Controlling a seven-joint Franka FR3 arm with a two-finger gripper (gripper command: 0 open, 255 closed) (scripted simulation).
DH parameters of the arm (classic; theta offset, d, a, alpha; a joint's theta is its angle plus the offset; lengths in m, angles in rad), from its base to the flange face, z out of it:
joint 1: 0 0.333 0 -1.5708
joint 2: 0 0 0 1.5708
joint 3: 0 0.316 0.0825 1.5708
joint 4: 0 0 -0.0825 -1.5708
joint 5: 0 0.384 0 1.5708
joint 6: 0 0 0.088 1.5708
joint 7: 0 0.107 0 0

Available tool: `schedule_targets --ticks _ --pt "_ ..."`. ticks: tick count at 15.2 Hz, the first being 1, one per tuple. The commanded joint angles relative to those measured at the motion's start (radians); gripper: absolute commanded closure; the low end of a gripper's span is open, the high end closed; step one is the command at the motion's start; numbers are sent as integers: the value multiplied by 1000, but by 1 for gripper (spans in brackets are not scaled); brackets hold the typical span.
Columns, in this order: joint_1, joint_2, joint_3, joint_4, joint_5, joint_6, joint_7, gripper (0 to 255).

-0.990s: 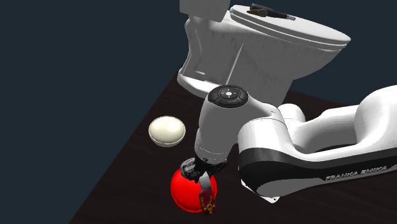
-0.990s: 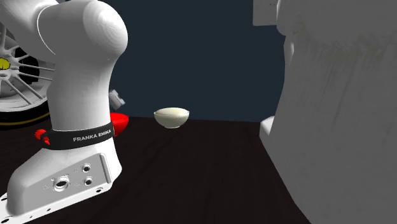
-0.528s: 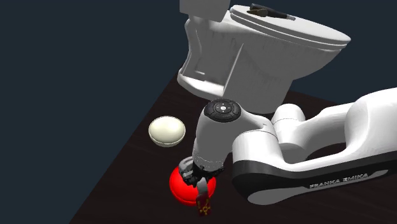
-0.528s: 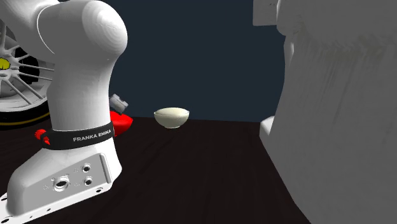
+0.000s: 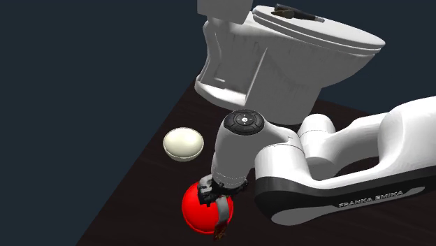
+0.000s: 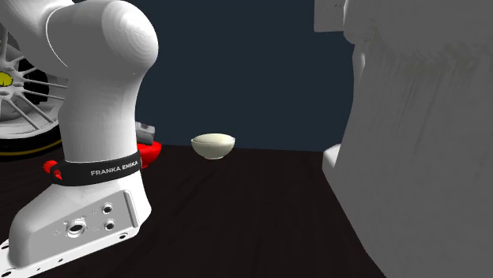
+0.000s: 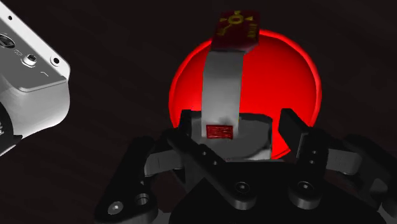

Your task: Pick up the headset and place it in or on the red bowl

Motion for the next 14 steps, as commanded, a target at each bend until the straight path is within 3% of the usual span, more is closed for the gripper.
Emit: schedule_targets --ticks 1,4,8,14 --pt "0 0 0 0 0 0 0 0" --pt "0 0 0 0 0 0 0 0" --pt "6 -78 -98 75 -73 -155 12 0" --pt "6 -78 -98 75 -73 -155 12 0"
